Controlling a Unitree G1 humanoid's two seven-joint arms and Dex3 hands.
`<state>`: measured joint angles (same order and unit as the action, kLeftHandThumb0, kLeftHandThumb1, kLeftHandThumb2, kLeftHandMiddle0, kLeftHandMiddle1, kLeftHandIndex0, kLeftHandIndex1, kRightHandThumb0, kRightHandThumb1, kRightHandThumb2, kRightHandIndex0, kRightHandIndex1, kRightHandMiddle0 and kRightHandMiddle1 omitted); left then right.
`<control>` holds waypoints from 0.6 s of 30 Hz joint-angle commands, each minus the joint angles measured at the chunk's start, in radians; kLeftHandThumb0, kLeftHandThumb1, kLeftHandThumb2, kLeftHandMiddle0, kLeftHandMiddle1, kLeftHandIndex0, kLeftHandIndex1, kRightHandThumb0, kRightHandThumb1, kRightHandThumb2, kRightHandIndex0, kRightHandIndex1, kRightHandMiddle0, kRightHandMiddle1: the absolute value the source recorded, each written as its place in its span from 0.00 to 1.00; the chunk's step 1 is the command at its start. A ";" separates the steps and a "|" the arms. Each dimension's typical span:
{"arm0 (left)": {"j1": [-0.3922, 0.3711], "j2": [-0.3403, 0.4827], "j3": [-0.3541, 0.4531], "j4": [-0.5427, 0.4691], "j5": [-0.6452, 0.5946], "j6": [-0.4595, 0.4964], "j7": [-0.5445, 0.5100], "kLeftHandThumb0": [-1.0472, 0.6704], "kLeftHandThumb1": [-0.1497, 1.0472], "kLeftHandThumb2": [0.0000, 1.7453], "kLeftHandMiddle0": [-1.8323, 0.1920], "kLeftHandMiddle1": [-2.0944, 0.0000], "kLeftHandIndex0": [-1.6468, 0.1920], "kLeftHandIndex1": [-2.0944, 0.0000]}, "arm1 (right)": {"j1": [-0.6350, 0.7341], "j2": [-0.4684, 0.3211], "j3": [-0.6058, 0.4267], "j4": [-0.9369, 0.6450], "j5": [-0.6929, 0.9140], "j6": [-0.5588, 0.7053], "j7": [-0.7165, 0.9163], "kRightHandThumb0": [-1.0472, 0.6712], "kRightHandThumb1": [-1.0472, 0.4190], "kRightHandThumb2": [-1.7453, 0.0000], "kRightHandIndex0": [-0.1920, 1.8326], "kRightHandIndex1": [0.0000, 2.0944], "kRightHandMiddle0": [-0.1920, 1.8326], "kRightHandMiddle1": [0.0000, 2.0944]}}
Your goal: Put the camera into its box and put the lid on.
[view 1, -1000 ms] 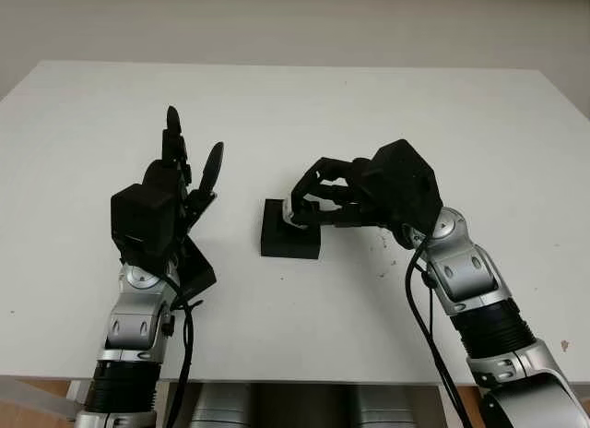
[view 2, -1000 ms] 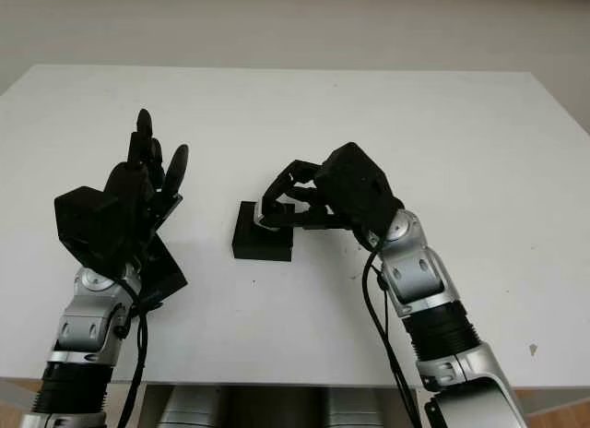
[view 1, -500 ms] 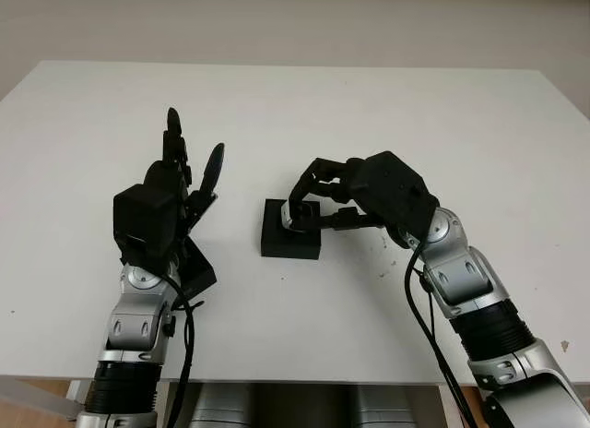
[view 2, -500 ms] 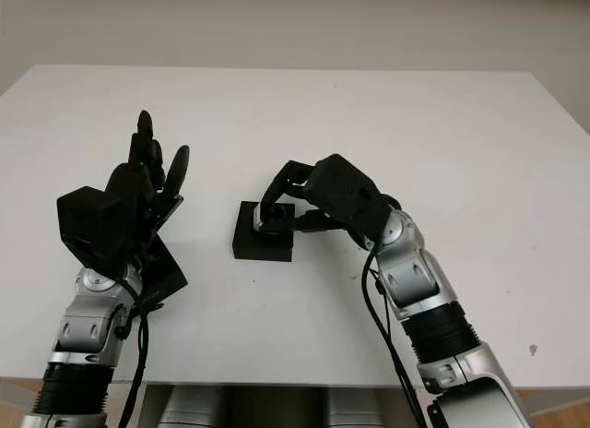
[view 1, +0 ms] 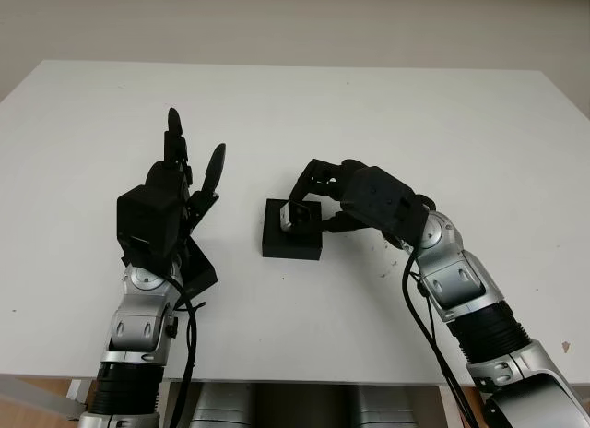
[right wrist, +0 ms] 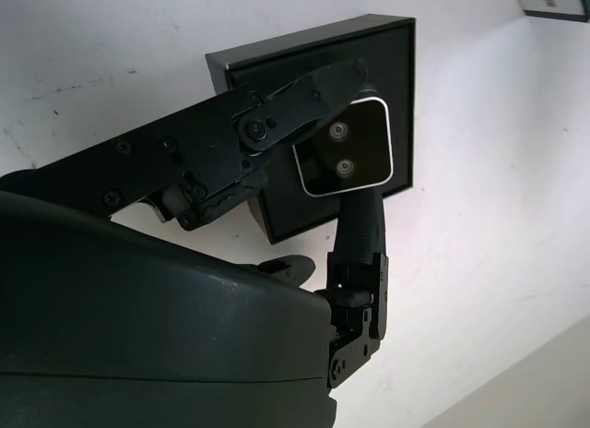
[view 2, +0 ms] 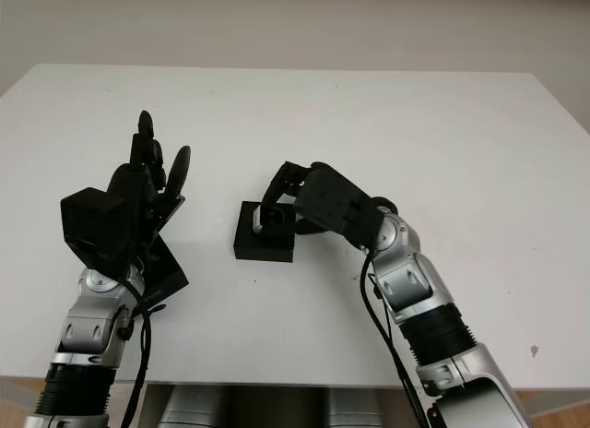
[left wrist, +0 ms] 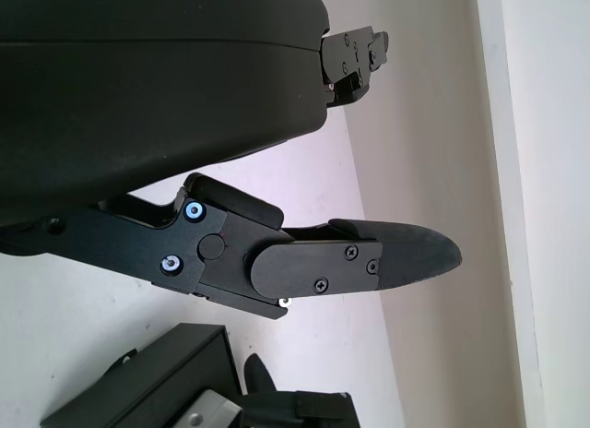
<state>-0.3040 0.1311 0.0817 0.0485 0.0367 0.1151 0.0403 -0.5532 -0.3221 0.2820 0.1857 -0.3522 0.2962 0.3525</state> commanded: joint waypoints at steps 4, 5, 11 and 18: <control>0.013 -0.011 -0.003 -0.025 0.001 -0.010 0.007 0.14 1.00 0.26 1.00 0.99 1.00 1.00 | 0.002 -0.008 0.026 0.019 -0.047 -0.001 -0.011 0.37 0.08 0.97 0.30 0.03 0.26 0.83; 0.015 -0.013 -0.003 -0.027 0.002 -0.010 0.009 0.14 1.00 0.25 1.00 0.99 1.00 1.00 | 0.002 -0.008 0.031 0.023 -0.055 -0.004 -0.013 0.37 0.08 0.97 0.30 0.04 0.26 0.82; 0.018 -0.022 -0.003 -0.031 0.002 -0.014 0.015 0.15 1.00 0.25 1.00 0.98 1.00 1.00 | 0.004 -0.015 0.060 0.021 -0.103 0.003 -0.010 0.36 0.07 0.97 0.31 0.04 0.26 0.81; 0.018 -0.026 -0.008 -0.033 0.006 -0.008 0.019 0.15 1.00 0.25 1.00 0.98 1.00 1.00 | 0.013 -0.021 0.096 -0.010 -0.178 0.048 0.006 0.37 0.07 0.97 0.31 0.03 0.26 0.81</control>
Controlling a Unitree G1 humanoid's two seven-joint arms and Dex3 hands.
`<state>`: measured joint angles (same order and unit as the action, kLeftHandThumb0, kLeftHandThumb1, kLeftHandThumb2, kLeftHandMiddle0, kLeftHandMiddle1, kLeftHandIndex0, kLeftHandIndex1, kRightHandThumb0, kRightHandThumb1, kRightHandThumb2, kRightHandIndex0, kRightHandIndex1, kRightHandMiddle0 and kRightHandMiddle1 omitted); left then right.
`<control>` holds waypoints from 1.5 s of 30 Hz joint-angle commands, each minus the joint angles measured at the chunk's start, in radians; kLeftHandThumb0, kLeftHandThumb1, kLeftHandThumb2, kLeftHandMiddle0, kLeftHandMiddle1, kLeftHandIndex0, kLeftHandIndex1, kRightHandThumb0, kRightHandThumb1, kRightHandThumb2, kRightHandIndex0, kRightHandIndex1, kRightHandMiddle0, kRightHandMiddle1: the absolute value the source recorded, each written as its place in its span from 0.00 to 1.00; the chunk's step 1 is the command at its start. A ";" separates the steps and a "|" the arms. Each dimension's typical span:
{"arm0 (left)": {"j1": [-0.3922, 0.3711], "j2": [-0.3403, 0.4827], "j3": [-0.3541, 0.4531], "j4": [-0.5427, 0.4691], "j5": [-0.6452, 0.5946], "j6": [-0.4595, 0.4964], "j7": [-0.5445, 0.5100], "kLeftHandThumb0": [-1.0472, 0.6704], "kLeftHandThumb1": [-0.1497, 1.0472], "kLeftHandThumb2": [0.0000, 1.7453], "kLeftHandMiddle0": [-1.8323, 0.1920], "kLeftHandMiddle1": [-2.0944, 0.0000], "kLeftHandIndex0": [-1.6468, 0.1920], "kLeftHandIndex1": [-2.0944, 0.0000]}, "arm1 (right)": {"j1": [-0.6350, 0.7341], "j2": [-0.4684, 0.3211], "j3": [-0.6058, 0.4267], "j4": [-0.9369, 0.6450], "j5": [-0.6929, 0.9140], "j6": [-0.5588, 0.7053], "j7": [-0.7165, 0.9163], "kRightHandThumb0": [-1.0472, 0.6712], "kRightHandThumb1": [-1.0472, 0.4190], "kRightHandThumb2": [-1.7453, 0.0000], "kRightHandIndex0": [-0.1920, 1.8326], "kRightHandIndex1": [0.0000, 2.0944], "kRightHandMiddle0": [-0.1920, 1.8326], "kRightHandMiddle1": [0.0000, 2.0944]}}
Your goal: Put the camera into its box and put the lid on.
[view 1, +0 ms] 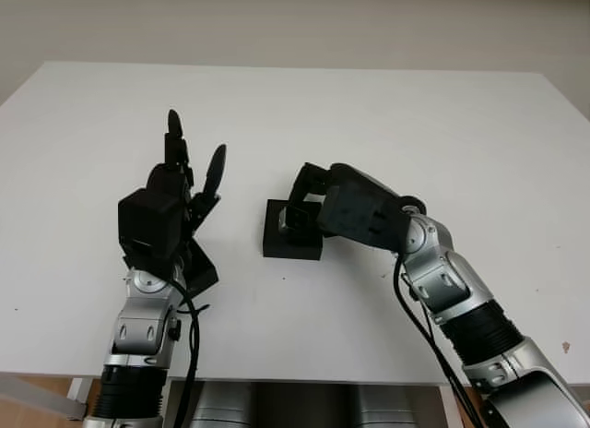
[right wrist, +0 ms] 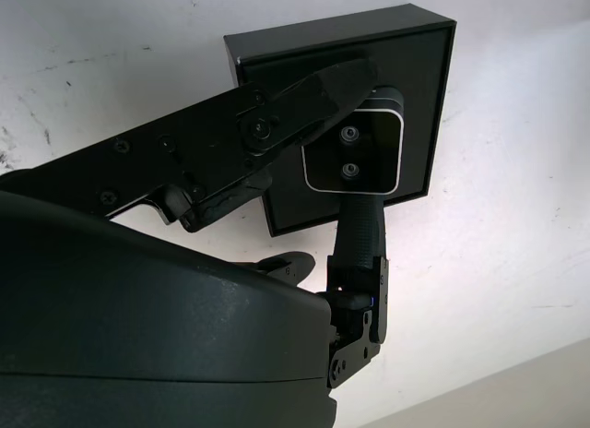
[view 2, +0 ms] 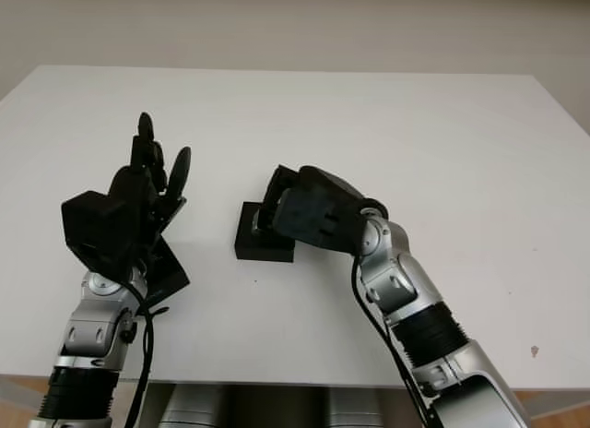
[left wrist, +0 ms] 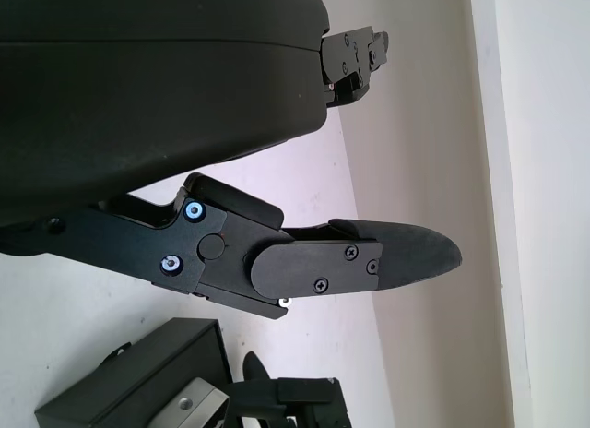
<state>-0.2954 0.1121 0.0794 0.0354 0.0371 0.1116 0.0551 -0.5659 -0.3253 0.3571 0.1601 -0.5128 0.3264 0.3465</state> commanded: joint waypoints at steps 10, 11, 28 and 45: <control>0.008 -0.011 -0.010 -0.017 0.010 -0.009 0.010 0.15 1.00 0.25 1.00 0.99 1.00 1.00 | 0.055 -0.038 0.013 -0.014 -0.042 -0.059 -0.009 0.35 0.07 0.97 0.29 0.02 0.24 0.75; 0.009 -0.012 -0.011 -0.019 0.011 -0.007 0.012 0.15 1.00 0.25 1.00 0.98 1.00 1.00 | 0.059 -0.052 0.012 -0.020 -0.037 -0.093 -0.007 0.31 0.08 0.97 0.27 0.01 0.18 0.68; 0.010 -0.013 -0.006 -0.027 0.008 -0.003 0.010 0.15 1.00 0.25 1.00 0.99 1.00 1.00 | 0.082 -0.227 -0.163 -0.055 0.041 -0.537 -0.108 0.21 0.09 0.97 0.16 0.03 0.17 0.11; 0.000 0.001 -0.004 -0.030 0.010 0.016 -0.013 0.15 1.00 0.25 1.00 1.00 1.00 1.00 | 0.192 -0.133 -0.210 -0.129 0.016 -0.431 -0.230 0.26 0.13 0.97 0.29 0.10 0.27 0.41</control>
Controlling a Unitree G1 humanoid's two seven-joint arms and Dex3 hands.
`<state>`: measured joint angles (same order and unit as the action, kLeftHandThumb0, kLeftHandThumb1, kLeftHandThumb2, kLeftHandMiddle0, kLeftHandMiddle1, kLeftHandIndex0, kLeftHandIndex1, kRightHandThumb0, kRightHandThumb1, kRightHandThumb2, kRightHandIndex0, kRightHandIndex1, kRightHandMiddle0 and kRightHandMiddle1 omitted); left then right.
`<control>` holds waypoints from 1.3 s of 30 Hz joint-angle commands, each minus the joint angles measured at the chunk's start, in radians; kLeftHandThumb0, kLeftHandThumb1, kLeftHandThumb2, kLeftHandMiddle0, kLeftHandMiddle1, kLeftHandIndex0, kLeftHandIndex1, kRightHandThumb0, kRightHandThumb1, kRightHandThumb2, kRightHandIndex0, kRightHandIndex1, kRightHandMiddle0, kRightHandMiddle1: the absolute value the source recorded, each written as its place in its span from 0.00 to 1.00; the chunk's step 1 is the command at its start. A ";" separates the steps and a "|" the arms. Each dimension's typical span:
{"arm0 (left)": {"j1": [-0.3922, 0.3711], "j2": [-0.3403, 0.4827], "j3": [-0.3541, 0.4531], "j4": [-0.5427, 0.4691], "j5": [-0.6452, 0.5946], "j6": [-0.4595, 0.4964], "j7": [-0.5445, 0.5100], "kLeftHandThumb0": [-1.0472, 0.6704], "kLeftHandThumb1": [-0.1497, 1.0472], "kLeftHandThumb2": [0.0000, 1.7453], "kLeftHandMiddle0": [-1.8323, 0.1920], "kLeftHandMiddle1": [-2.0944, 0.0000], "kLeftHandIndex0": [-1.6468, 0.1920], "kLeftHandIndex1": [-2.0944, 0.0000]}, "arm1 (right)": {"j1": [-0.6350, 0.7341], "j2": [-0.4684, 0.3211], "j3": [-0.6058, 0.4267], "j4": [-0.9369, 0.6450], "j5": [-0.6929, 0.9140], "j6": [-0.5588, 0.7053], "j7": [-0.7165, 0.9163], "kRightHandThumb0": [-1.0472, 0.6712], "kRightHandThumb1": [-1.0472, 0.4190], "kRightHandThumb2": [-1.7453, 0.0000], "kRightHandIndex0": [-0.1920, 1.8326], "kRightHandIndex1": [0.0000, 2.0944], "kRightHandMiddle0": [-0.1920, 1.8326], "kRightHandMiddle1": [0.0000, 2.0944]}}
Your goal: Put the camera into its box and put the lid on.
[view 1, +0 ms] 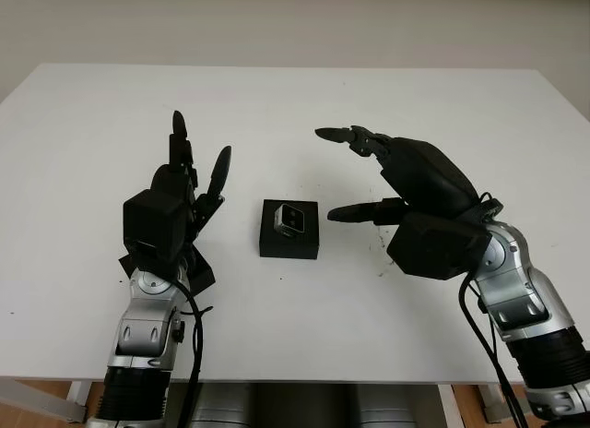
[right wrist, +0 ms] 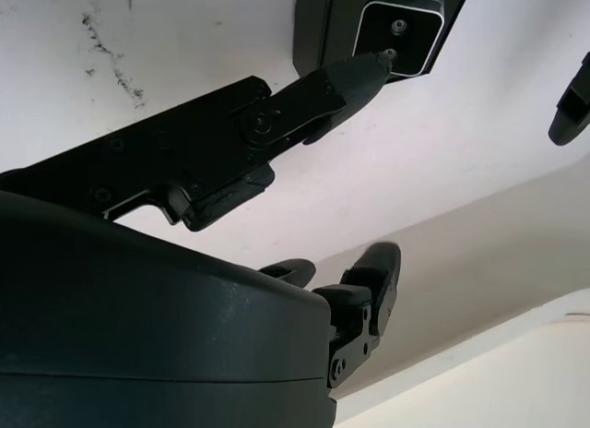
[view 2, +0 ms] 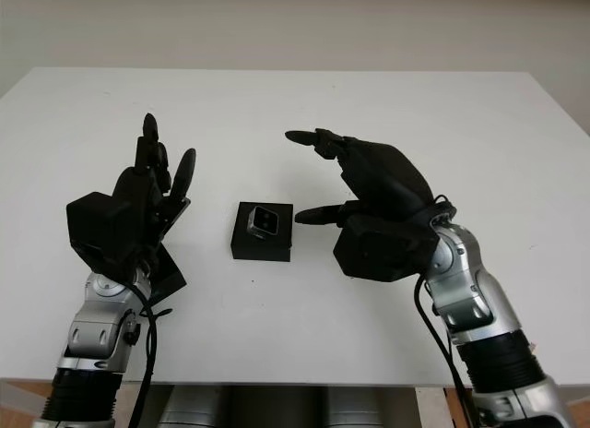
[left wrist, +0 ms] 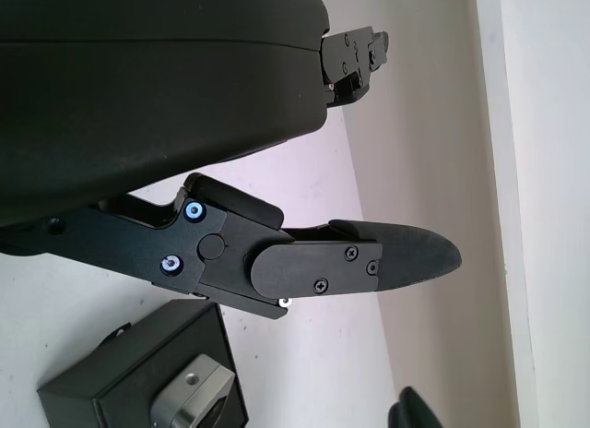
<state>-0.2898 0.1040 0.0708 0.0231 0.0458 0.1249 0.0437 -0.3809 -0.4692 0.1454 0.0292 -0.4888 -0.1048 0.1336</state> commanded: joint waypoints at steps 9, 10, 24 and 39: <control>0.004 0.024 0.009 -0.029 -0.004 0.008 -0.016 0.15 1.00 0.25 1.00 1.00 1.00 1.00 | 0.029 0.065 0.082 0.004 -0.099 0.032 -0.049 0.18 0.10 0.97 0.25 0.09 0.19 0.40; 0.004 0.027 0.010 -0.030 -0.004 0.008 -0.018 0.15 1.00 0.25 1.00 1.00 1.00 1.00 | 0.029 0.074 0.091 0.006 -0.109 0.031 -0.056 0.17 0.10 0.97 0.25 0.09 0.20 0.38; -0.009 0.048 0.044 -0.029 -0.057 0.012 -0.058 0.16 1.00 0.24 1.00 1.00 1.00 1.00 | 0.016 0.182 0.159 0.040 -0.174 0.069 -0.118 0.16 0.09 0.97 0.25 0.10 0.22 0.44; -0.006 0.062 0.044 -0.040 -0.061 0.025 -0.071 0.16 1.00 0.24 1.00 1.00 1.00 1.00 | 0.013 0.247 0.134 0.071 -0.180 0.154 -0.222 0.22 0.11 0.97 0.27 0.11 0.25 0.49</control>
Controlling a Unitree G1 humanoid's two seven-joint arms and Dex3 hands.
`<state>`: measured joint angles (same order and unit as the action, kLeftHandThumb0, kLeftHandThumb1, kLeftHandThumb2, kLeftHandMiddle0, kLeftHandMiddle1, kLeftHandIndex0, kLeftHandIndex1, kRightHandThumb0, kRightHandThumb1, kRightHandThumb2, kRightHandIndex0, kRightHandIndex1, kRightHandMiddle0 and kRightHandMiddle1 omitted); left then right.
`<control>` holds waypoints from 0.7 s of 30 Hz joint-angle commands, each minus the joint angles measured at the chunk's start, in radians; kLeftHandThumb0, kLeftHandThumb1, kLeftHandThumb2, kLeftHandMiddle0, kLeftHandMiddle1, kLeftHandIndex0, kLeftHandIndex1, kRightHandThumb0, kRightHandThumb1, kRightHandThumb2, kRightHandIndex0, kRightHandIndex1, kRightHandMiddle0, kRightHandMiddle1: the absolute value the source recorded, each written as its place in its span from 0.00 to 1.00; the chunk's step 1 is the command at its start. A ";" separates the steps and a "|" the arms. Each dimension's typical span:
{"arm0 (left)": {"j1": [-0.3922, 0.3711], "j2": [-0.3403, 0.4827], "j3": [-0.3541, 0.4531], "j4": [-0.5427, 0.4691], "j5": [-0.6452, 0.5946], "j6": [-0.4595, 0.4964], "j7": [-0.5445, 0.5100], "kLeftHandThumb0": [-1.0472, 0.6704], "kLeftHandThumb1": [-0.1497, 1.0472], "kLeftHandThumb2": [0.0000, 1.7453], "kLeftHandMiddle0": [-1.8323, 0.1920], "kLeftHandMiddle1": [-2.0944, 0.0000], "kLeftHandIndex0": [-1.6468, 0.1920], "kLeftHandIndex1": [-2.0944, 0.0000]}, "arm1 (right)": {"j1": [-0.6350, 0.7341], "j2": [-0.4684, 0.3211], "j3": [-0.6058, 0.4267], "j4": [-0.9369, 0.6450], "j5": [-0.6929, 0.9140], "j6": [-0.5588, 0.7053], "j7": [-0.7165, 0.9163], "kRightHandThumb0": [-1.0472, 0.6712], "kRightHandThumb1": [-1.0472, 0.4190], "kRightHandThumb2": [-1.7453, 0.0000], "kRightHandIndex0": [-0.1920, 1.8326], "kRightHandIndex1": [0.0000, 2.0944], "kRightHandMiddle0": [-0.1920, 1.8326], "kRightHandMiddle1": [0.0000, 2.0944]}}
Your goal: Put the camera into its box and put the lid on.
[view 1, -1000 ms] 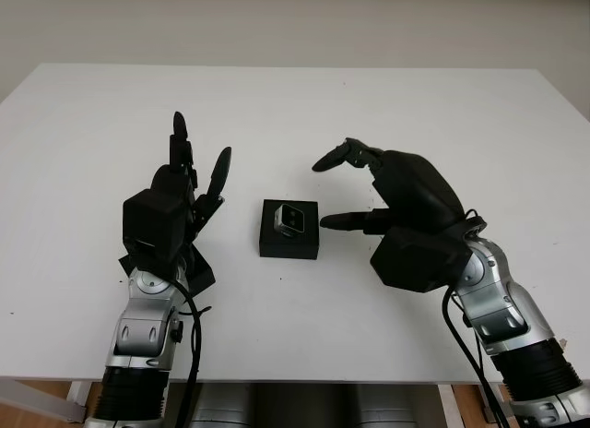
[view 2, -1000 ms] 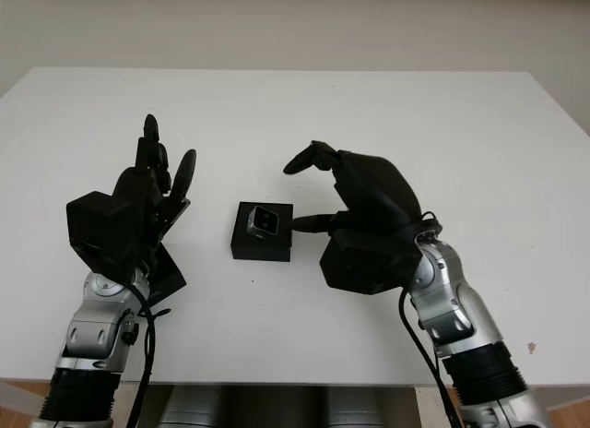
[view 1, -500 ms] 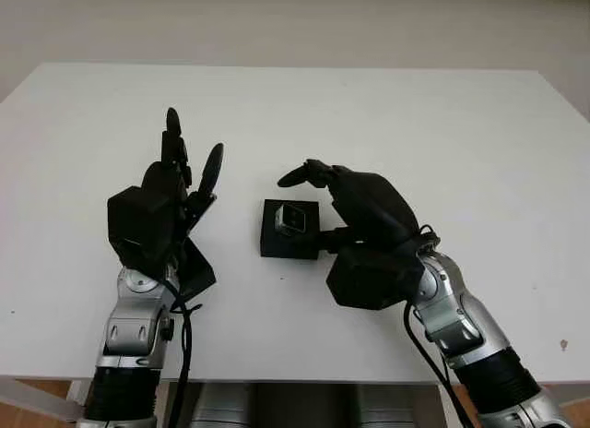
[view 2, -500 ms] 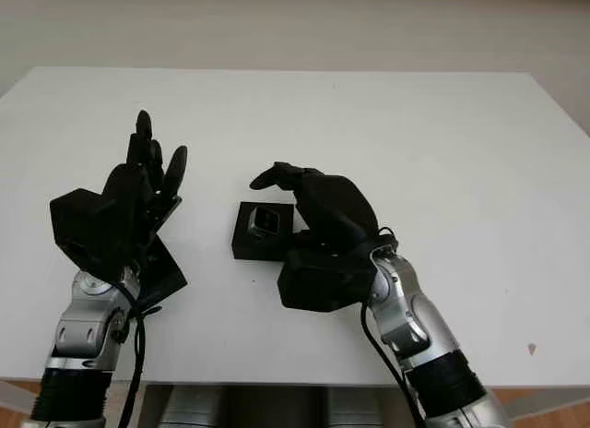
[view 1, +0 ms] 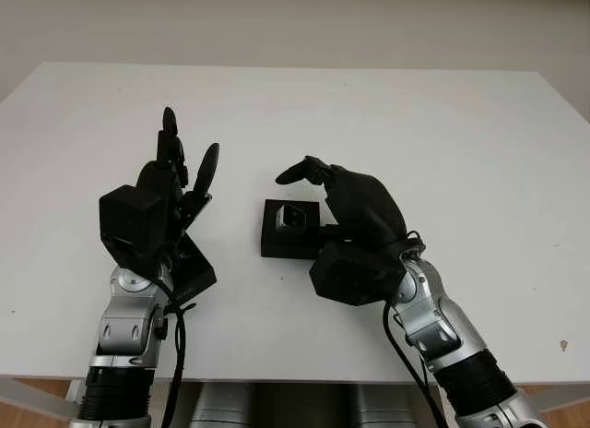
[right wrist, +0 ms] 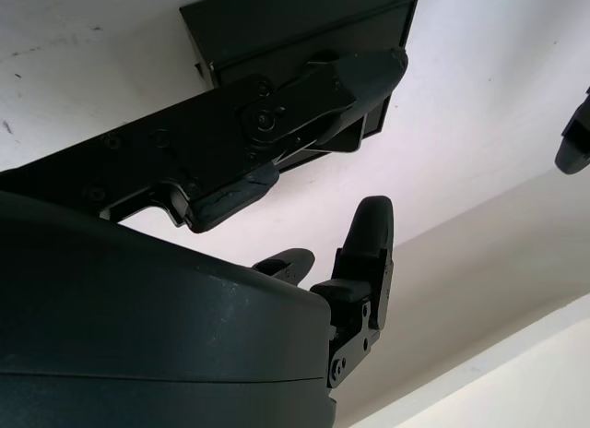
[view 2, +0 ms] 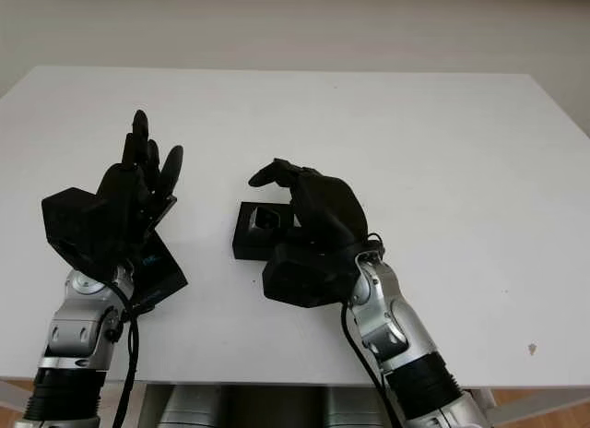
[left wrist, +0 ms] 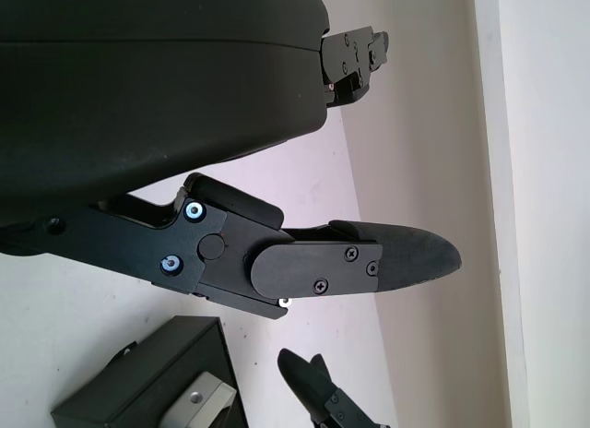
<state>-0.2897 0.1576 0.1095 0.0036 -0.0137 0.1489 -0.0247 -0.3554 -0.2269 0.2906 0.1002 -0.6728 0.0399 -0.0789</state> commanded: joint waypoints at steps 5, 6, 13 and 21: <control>-0.005 0.010 0.004 -0.017 0.000 0.004 -0.005 0.16 1.00 0.24 1.00 1.00 1.00 1.00 | -0.022 0.005 -0.011 0.021 -0.007 0.039 -0.020 0.23 0.10 0.97 0.26 0.11 0.24 0.47; -0.004 0.011 0.003 -0.017 0.005 0.003 -0.003 0.16 1.00 0.24 1.00 1.00 1.00 1.00 | -0.023 0.005 -0.012 0.025 -0.006 0.041 -0.022 0.23 0.10 0.97 0.26 0.11 0.24 0.47; -0.002 0.013 0.000 -0.023 0.016 0.004 0.000 0.16 1.00 0.25 1.00 1.00 1.00 1.00 | -0.029 -0.004 -0.010 0.054 -0.009 0.041 -0.025 0.23 0.10 0.97 0.26 0.11 0.25 0.47; -0.006 0.007 0.004 -0.018 0.007 0.008 -0.002 0.16 1.00 0.24 1.00 1.00 1.00 1.00 | -0.008 -0.011 -0.010 0.031 0.009 0.043 0.021 0.23 0.10 0.97 0.25 0.10 0.24 0.46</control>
<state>-0.2897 0.1623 0.1097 0.0026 -0.0040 0.1542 -0.0261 -0.3653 -0.2304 0.2817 0.1461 -0.6694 0.0804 -0.0629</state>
